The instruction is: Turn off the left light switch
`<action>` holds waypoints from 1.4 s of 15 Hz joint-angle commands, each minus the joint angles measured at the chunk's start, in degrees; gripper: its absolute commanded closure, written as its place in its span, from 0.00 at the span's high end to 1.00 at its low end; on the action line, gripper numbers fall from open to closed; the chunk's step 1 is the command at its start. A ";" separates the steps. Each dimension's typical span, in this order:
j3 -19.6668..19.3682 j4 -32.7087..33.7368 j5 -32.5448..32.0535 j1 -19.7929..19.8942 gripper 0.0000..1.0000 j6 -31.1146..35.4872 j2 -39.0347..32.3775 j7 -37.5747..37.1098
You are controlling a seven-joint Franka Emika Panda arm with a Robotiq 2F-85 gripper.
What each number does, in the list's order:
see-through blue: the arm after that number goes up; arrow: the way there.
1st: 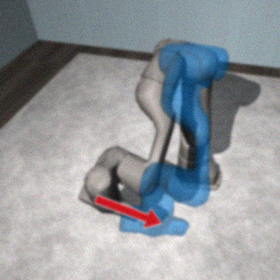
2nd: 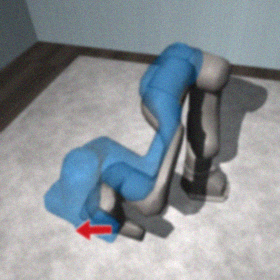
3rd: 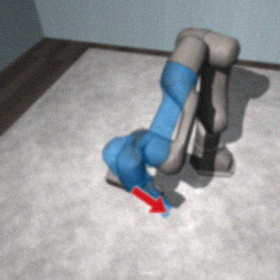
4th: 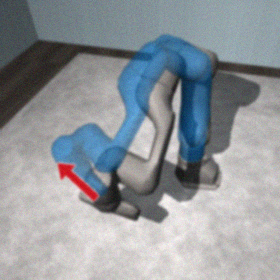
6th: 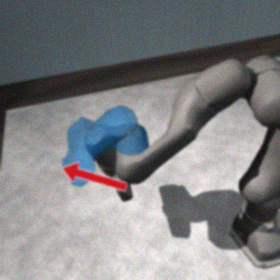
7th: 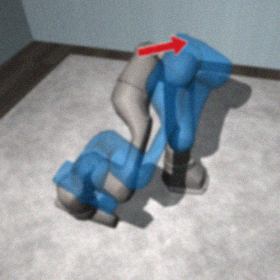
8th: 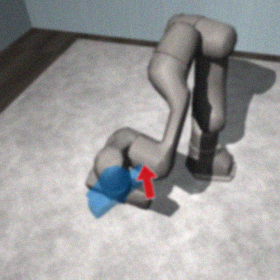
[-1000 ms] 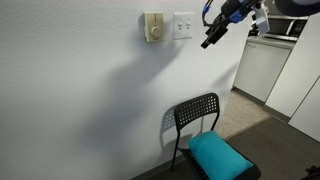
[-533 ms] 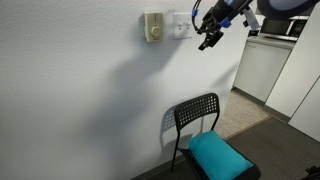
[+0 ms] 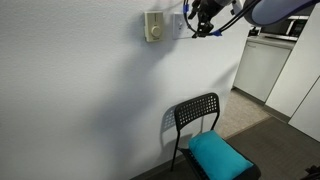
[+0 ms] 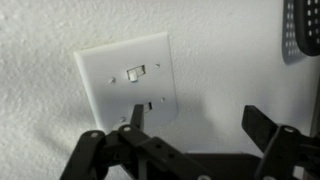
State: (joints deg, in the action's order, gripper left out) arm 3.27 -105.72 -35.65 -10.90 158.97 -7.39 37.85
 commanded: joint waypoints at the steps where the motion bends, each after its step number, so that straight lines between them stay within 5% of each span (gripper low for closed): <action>1: -1.56 3.69 -8.41 -0.85 1.00 0.36 -2.54 -4.92; 6: 2.42 4.32 -4.04 1.37 1.00 0.38 -4.20 -2.21; 21: 3.19 10.35 -1.56 1.74 1.00 0.77 -10.13 -1.95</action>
State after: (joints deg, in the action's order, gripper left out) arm 5.59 -98.14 -38.02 -10.28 159.05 -15.96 33.98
